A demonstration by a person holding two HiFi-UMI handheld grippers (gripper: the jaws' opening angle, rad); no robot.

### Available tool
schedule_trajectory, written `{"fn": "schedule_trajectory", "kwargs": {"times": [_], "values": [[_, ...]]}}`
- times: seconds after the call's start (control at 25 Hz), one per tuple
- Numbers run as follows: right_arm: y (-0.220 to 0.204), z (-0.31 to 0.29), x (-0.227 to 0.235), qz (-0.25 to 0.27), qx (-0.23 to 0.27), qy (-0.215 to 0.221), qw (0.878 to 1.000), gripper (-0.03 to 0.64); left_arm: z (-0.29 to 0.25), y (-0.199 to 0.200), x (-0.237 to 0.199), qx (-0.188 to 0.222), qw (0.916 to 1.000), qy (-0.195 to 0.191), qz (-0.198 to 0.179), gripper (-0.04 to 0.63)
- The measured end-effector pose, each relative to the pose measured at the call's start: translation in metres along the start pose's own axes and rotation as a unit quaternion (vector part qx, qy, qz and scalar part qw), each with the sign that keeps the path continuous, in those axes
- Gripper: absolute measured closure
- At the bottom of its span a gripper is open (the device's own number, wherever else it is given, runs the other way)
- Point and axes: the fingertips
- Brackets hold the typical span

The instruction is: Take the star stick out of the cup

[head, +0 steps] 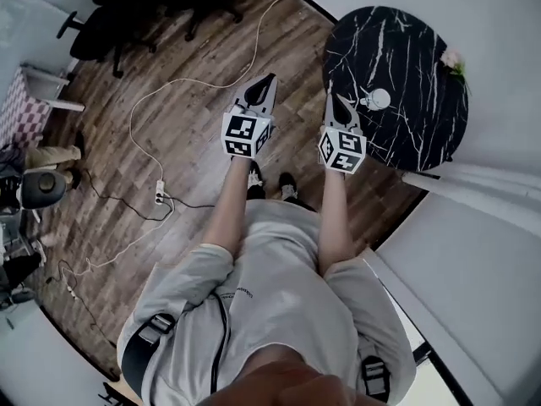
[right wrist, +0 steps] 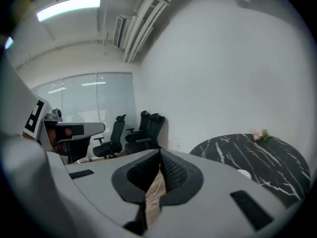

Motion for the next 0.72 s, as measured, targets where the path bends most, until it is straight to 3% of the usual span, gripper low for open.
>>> {"fn": "schedule_trajectory", "kwargs": {"times": [0.2, 0.36, 0.56, 0.72], "values": [[-0.006, 0.082, 0.09, -0.05, 0.025, -0.143, 0.988, 0.581, -0.056, -0.003, 0.106, 0.0, 0.9903, -0.138, -0.015, 0.572], [-0.018, 0.149, 0.128, -0.078, 0.045, -0.22, 0.971, 0.581, -0.075, -0.018, 0.179, -0.015, 0.9785, -0.204, -0.024, 0.572], [-0.047, 0.201, 0.14, -0.107, 0.059, -0.269, 0.955, 0.581, -0.059, -0.043, 0.223, -0.042, 0.9726, -0.226, -0.032, 0.572], [-0.064, 0.205, 0.129, -0.114, 0.053, -0.268, 0.955, 0.581, -0.052, -0.052, 0.226, -0.051, 0.9709, -0.23, -0.041, 0.572]]}}
Point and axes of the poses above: the fingertips, and each gripper's own axes: z backward along the fingers, x to its right, y out of its top, and after that the axes turned 2 degrees about y, right-handed
